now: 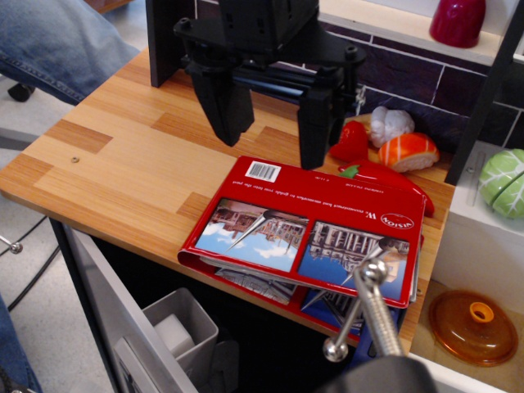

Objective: Open book

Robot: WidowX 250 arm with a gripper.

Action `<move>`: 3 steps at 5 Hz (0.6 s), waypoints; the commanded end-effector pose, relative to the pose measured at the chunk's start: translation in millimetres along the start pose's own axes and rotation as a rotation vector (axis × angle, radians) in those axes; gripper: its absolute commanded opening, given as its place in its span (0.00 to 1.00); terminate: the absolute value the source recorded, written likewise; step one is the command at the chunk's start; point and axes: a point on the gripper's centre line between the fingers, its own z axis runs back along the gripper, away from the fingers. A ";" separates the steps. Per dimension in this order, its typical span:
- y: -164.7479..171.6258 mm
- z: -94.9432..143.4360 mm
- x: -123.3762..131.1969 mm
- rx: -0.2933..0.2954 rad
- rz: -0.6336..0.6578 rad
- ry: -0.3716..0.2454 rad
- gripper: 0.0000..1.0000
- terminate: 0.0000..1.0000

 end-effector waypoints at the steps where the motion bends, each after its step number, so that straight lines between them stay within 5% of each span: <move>1: 0.0 0.0 0.0 0.000 0.000 0.000 1.00 0.00; 3: -31.9 -23.2 24.9 0.129 0.111 -0.041 1.00 0.00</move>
